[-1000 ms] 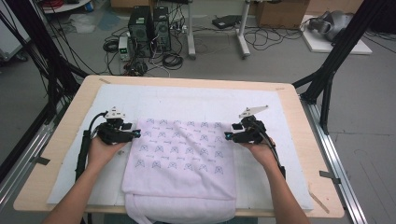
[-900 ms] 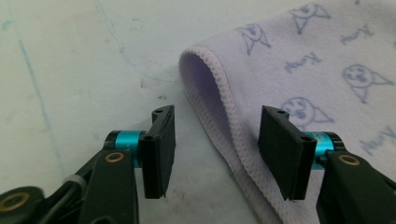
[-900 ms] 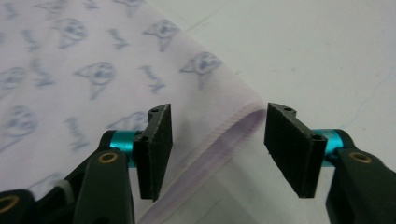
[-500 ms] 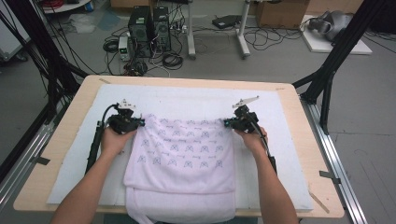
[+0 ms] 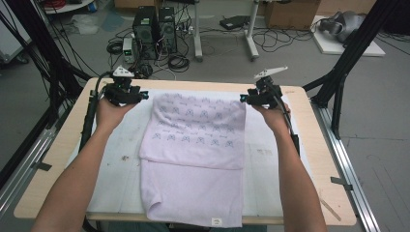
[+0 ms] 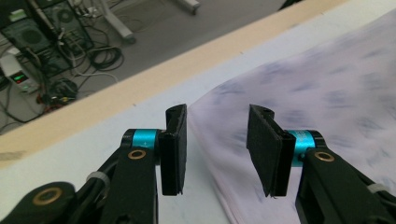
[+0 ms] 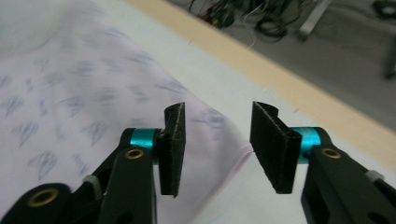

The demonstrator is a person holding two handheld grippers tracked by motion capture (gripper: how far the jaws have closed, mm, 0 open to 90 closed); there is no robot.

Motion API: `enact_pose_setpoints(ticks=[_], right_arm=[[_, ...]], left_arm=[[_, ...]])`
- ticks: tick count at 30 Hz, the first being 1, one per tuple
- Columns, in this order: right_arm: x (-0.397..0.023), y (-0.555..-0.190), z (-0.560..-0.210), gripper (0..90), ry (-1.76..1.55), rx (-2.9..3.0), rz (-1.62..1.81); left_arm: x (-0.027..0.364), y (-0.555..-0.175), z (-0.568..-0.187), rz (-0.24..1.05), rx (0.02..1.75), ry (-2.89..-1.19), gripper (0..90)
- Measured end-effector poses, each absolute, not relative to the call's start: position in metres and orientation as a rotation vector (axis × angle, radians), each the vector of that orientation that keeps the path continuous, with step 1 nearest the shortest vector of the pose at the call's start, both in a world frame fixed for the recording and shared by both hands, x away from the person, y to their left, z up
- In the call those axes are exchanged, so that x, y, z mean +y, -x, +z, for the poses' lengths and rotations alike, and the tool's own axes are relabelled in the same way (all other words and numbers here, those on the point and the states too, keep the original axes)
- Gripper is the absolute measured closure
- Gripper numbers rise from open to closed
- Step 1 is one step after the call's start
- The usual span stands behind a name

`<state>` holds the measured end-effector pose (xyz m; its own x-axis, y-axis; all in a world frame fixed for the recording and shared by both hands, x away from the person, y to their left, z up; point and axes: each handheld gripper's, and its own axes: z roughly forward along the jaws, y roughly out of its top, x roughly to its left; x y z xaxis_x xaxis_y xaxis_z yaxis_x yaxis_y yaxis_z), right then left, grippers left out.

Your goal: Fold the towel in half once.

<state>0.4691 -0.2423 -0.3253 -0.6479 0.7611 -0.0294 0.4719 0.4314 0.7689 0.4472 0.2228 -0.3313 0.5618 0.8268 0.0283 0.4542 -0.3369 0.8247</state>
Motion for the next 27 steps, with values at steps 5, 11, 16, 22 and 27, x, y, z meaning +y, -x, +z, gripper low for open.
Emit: enact_pose_setpoints(ticks=[5, 11, 16, 22, 27], right_arm=[[-0.236, -0.444, -0.355, 49.8, -1.017, 2.425, 1.106], [-0.226, -0.395, -0.381, 49.7, -0.928, 2.476, 1.189], [-0.225, -0.363, -0.399, 48.1, -0.909, 2.500, 1.200], [-0.230, -0.331, -0.411, 47.1, -0.892, 2.519, 1.201], [-0.234, -0.317, -0.422, 46.5, -0.895, 2.523, 1.182]], left_arm=[[0.229, -0.415, -0.357, 0.502, 0.975, -2.026, 56.7], [0.227, -0.367, -0.383, 0.461, 0.899, -2.055, 57.4], [0.221, -0.327, -0.396, 0.440, 0.821, -2.100, 57.7], [0.218, -0.294, -0.412, 0.336, 0.767, -2.089, 64.7], [0.207, -0.278, -0.422, 0.291, 0.698, -2.140, 64.8]])
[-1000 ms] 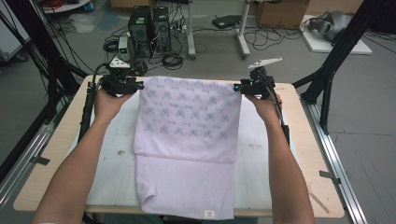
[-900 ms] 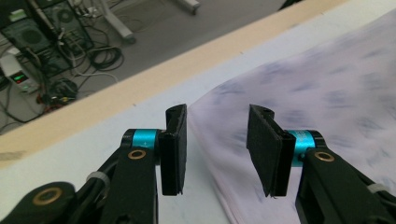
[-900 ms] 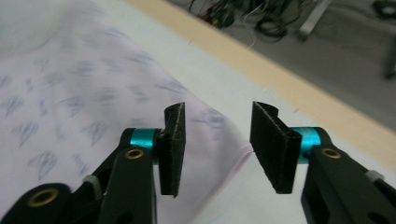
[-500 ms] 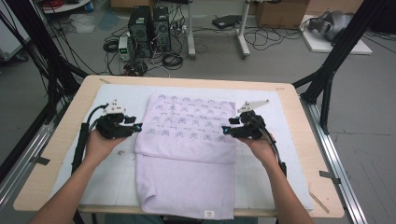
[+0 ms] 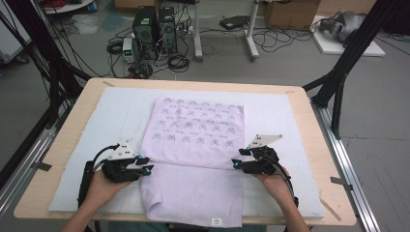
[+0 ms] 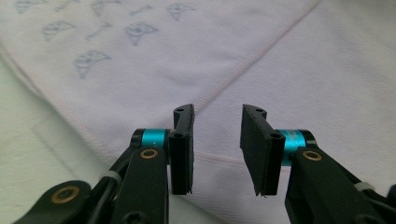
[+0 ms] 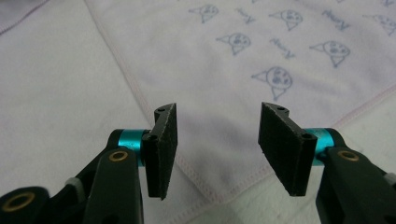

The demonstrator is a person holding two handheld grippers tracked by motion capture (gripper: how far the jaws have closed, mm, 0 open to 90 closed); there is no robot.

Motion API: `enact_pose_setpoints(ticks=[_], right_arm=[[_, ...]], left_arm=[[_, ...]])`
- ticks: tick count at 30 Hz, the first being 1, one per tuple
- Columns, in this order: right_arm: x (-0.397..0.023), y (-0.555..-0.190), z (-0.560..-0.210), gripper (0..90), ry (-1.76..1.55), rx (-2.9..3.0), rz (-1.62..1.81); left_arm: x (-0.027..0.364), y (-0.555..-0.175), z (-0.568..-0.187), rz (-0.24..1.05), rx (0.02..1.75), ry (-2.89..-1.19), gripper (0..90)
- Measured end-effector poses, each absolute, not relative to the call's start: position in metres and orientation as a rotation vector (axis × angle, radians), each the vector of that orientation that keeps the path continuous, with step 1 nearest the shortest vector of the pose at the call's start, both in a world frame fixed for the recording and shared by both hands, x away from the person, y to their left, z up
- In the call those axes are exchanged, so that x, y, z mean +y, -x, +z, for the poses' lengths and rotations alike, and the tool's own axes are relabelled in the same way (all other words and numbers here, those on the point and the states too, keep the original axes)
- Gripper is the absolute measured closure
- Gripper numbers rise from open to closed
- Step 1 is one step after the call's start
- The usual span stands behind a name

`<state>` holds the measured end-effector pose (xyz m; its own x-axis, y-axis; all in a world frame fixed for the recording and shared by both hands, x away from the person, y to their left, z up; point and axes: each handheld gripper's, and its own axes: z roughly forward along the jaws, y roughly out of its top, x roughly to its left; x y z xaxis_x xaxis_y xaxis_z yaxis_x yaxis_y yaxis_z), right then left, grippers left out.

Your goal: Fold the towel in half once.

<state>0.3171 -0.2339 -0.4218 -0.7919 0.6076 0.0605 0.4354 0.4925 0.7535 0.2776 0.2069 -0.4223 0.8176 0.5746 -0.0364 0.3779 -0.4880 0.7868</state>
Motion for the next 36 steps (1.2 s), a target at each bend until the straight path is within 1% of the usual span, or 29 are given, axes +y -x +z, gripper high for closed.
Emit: enact_pose_setpoints(ticks=[2, 7, 8, 10, 11, 12, 14, 16, 22, 26, 28, 30, 34, 36], right_arm=[[-0.235, -0.313, -0.425, 45.9, -0.909, 2.519, 1.187], [-0.234, -0.310, -0.430, 45.1, -0.901, 2.529, 1.183], [-0.233, -0.311, -0.431, 45.0, -0.899, 2.533, 1.173], [-0.231, -0.313, -0.434, 44.3, -0.893, 2.544, 1.155], [-0.230, -0.314, -0.434, 44.3, -0.894, 2.546, 1.147], [-0.229, -0.315, -0.436, 44.1, -0.898, 2.553, 1.137], [-0.229, -0.317, -0.438, 44.1, -0.904, 2.564, 1.109], [-0.229, -0.318, -0.440, 43.9, -0.909, 2.574, 1.092], [-0.227, -0.316, -0.440, 42.2, -0.899, 2.576, 1.073], [-0.227, -0.315, -0.439, 42.1, -0.897, 2.569, 1.073], [-0.227, -0.315, -0.438, 42.1, -0.883, 2.561, 1.086], [-0.228, -0.315, -0.437, 42.1, -0.892, 2.557, 1.089], [-0.229, -0.316, -0.438, 41.9, -0.902, 2.555, 1.090], [-0.230, -0.316, -0.438, 41.8, -0.901, 2.552, 1.093]], left_arm=[[0.206, -0.271, -0.426, 0.293, 0.671, -2.164, 64.8], [0.207, -0.259, -0.434, 0.249, 0.642, -2.201, 66.1], [0.207, -0.259, -0.437, 0.244, 0.638, -2.217, 68.5], [0.205, -0.257, -0.442, 0.260, 0.621, -2.223, 77.2], [0.206, -0.258, -0.441, 0.245, 0.628, -2.220, 83.3], [0.207, -0.258, -0.441, 0.245, 0.631, -2.216, 86.7], [0.209, -0.256, -0.440, 0.259, 0.628, -2.221, 87.8], [0.216, -0.251, -0.438, 0.283, 0.636, -2.215, 87.9], [0.253, -0.233, -0.433, 0.311, 0.713, -2.175, 88.1], [0.267, -0.229, -0.426, 0.315, 0.752, -2.134, 81.8], [0.263, -0.231, -0.421, 0.309, 0.735, -2.117, 78.7], [0.251, -0.236, -0.416, 0.302, 0.705, -2.116, 76.6], [0.221, -0.247, -0.417, 0.278, 0.633, -2.138, 75.7], [0.209, -0.250, -0.423, 0.240, 0.624, -2.144, 76.1]])
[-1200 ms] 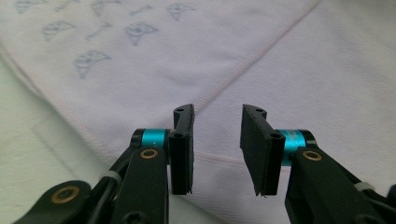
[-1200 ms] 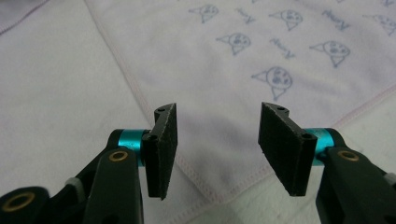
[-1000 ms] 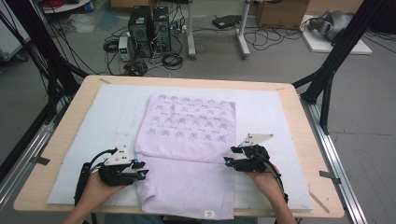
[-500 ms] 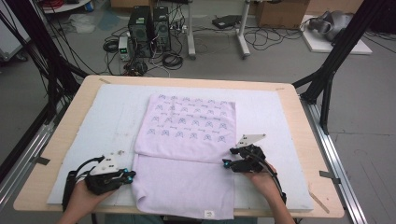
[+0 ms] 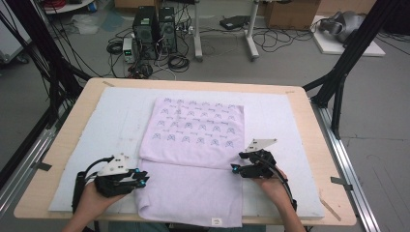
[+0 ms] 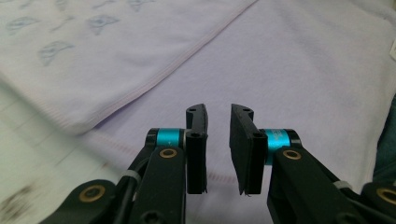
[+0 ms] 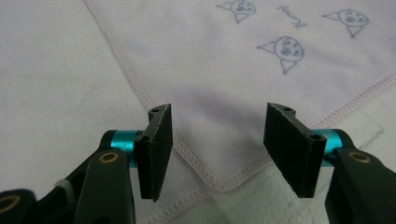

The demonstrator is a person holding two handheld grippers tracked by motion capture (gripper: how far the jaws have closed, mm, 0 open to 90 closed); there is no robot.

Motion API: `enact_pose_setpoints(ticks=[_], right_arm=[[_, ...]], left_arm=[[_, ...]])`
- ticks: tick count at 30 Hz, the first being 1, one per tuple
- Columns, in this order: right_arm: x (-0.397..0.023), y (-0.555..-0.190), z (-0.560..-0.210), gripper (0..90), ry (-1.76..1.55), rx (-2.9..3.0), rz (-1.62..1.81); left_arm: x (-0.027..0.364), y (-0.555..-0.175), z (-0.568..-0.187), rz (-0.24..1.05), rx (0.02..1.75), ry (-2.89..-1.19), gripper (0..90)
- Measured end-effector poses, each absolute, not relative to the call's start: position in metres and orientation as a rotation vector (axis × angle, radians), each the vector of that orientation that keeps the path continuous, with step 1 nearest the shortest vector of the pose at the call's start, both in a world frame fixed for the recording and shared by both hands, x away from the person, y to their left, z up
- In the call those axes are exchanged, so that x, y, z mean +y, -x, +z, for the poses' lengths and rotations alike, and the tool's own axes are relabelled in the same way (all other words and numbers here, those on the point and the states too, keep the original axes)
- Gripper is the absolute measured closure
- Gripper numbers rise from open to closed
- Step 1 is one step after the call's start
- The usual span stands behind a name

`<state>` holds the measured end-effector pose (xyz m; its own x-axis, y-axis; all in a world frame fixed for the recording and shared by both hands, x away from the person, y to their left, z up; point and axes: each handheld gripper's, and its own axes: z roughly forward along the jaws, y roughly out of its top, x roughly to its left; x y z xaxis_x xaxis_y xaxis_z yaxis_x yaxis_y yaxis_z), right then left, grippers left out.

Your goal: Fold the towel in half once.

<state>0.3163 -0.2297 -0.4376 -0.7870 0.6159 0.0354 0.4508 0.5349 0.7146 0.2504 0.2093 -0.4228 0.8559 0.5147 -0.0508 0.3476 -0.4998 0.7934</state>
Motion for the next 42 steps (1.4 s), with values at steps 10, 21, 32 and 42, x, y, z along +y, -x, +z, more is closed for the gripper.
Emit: enact_pose_setpoints(ticks=[10, 21, 32, 42], right_arm=[[-0.227, -0.317, -0.439, 40.6, -0.897, 2.561, 1.074], [-0.229, -0.314, -0.434, 40.4, -0.883, 2.529, 1.100], [-0.230, -0.316, -0.432, 50.1, -0.863, 2.551, 1.126], [-0.228, -0.323, -0.441, 60.2, -0.848, 2.605, 1.107]], left_arm=[[0.221, -0.236, -0.438, 0.238, 0.656, -2.253, 75.6], [0.266, -0.217, -0.427, 0.290, 0.751, -2.236, 71.2], [0.250, -0.256, -0.413, 0.303, 0.733, -2.141, 63.0], [0.229, -0.313, -0.425, 0.347, 0.773, -2.131, 62.5]])
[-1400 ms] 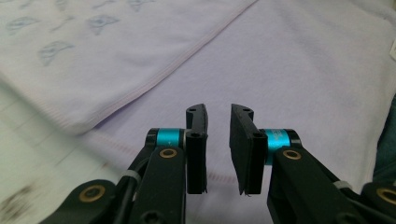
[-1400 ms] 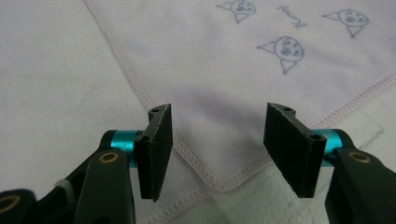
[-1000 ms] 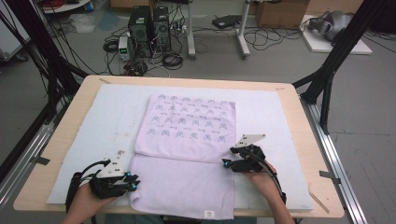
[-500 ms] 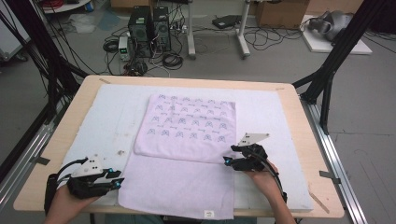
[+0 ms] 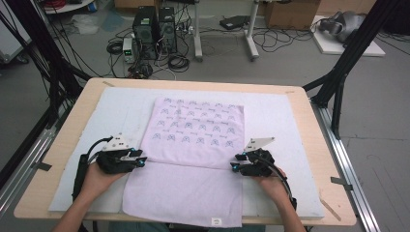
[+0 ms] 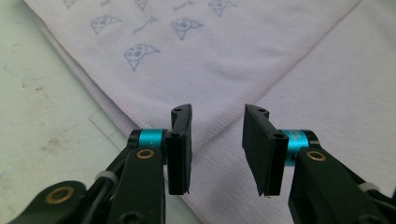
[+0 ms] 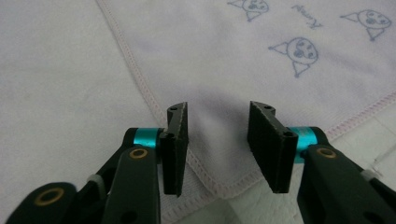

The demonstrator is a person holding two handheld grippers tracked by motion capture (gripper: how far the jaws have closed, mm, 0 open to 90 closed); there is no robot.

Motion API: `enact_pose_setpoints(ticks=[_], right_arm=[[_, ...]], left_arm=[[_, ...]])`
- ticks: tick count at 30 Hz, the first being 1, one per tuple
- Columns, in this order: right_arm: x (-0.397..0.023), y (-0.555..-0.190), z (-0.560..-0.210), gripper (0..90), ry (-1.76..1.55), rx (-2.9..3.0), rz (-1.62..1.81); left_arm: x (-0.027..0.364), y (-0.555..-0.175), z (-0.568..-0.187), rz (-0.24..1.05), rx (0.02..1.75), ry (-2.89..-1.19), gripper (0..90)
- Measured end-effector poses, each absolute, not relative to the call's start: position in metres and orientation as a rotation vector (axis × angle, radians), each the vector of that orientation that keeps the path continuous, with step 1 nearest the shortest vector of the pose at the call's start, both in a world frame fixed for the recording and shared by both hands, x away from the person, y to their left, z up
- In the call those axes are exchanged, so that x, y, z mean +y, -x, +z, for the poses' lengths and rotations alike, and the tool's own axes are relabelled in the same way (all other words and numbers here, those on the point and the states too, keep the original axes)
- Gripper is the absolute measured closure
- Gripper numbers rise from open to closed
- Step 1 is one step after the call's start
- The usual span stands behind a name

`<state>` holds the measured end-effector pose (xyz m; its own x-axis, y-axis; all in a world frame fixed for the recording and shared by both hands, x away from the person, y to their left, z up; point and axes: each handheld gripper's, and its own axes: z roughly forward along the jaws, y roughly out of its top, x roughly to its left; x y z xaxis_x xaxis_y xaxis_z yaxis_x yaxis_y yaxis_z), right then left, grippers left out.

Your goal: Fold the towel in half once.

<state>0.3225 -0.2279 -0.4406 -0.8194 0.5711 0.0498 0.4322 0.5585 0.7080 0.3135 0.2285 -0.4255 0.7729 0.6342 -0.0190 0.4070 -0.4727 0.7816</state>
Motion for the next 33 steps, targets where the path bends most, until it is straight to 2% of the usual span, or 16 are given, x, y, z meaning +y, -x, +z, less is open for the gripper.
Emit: enact_pose_setpoints(ticks=[4, 7, 9, 22, 28, 33], right_arm=[[-0.228, -0.323, -0.440, 72.2, -0.841, 2.604, 1.101], [-0.227, -0.324, -0.441, 83.4, -0.829, 2.616, 1.116], [-0.226, -0.324, -0.441, 86.0, -0.824, 2.620, 1.115], [-0.230, -0.310, -0.416, 87.3, -0.754, 2.593, 1.189], [-0.233, -0.295, -0.402, 87.5, -0.704, 2.592, 1.243], [-0.234, -0.268, -0.387, 87.6, -0.632, 2.593, 1.299]], left_arm=[[0.222, -0.326, -0.436, 0.337, 0.806, -2.183, 64.5], [0.219, -0.326, -0.440, 0.347, 0.792, -2.198, 81.9], [0.220, -0.326, -0.439, 0.343, 0.796, -2.196, 85.6], [0.231, -0.301, -0.417, 0.375, 0.749, -2.132, 86.9], [0.238, -0.277, -0.405, 0.380, 0.721, -2.110, 86.9], [0.244, -0.245, -0.394, 0.388, 0.680, -2.102, 86.9]])
